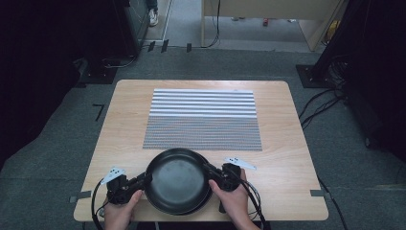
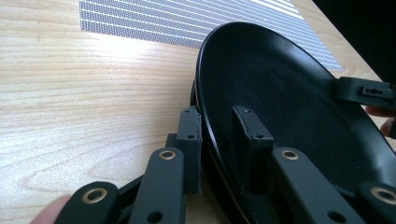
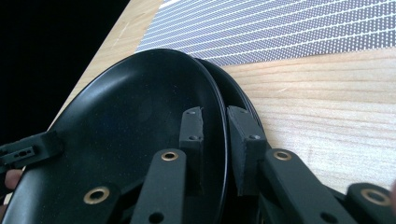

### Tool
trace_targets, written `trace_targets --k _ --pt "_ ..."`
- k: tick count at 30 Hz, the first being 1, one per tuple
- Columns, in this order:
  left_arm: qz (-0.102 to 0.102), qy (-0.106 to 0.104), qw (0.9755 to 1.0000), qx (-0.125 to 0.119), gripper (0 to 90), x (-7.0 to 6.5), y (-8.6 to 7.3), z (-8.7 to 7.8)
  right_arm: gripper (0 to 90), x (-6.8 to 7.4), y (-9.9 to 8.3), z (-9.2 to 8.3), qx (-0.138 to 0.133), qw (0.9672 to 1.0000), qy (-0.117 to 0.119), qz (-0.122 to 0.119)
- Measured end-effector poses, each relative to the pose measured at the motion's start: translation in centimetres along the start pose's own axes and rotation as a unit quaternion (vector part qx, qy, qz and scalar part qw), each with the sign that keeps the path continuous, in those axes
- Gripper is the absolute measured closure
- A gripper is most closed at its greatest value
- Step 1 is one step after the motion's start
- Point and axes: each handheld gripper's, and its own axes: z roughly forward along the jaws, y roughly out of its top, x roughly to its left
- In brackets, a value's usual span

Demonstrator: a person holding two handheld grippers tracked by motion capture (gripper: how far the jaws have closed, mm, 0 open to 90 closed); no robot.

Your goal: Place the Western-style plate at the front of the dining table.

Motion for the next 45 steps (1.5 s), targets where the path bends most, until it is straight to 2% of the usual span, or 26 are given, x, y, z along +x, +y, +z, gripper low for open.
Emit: trace_targets --k 2,5,10,14,22,29,33,35,37,39,40,41,43,45 --pt "-0.009 -0.005 0.9999 0.001 74.8 0.1 0.0 0.0 83.4 -0.2 0.0 0.0 0.0 0.9999 -0.004 0.011" --pt "-0.022 -0.014 0.9997 0.003 75.8 0.3 0.0 0.1 84.3 -0.5 0.0 0.0 -0.006 0.9994 0.006 0.035" --pt "-0.024 -0.022 0.9995 0.005 77.0 0.4 0.3 0.0 85.3 -0.9 0.1 0.0 -0.009 0.9973 0.028 0.068" --pt "-0.016 -0.011 0.9998 0.0 76.9 0.3 0.5 0.0 85.4 -1.0 0.1 0.0 -0.011 0.9972 0.035 0.066" --pt "-0.028 -0.011 0.9994 -0.018 79.4 1.1 0.9 -1.3 84.5 -0.4 -0.5 0.6 0.015 0.9967 0.051 0.061" --pt "-0.017 -0.005 0.9998 -0.01 77.5 1.0 0.7 -0.9 82.6 0.0 -0.6 0.8 0.01 0.999 0.033 0.028" --pt "-0.007 -0.004 0.9999 -0.01 77.0 0.9 0.7 -0.9 77.8 -0.2 -0.5 1.3 0.03 0.9981 0.046 0.027" --pt "-0.007 -0.006 0.9999 -0.01 77.0 1.0 0.6 -0.9 77.9 -0.1 -0.6 1.3 0.029 0.9984 0.043 0.023" --pt "-0.01 -0.009 0.9999 -0.01 77.1 1.0 0.6 -0.9 80.1 -0.3 -0.5 1.3 0.03 0.9977 0.046 0.04" --pt "-0.016 -0.013 0.9997 -0.01 77.5 1.0 0.6 -0.9 82.5 -0.7 -0.5 1.2 0.03 0.9945 0.059 0.081" --pt "-0.023 -0.017 0.9995 -0.011 78.0 1.1 0.5 -0.9 82.9 -0.9 -0.5 1.1 0.03 0.9934 0.063 0.091" --pt "-0.035 -0.025 0.999 -0.013 78.6 1.2 0.5 -0.8 83.2 -0.9 -0.5 1.1 0.031 0.9927 0.064 0.098" --pt "-0.043 -0.035 0.9983 -0.014 79.5 1.4 0.4 -0.8 84.0 -1.0 -0.6 0.9 0.022 0.9918 0.068 0.107" --pt "-0.053 -0.049 0.9973 -0.017 80.9 1.5 0.6 -0.8 84.5 -1.3 -0.6 0.6 0.011 0.9893 0.081 0.121"
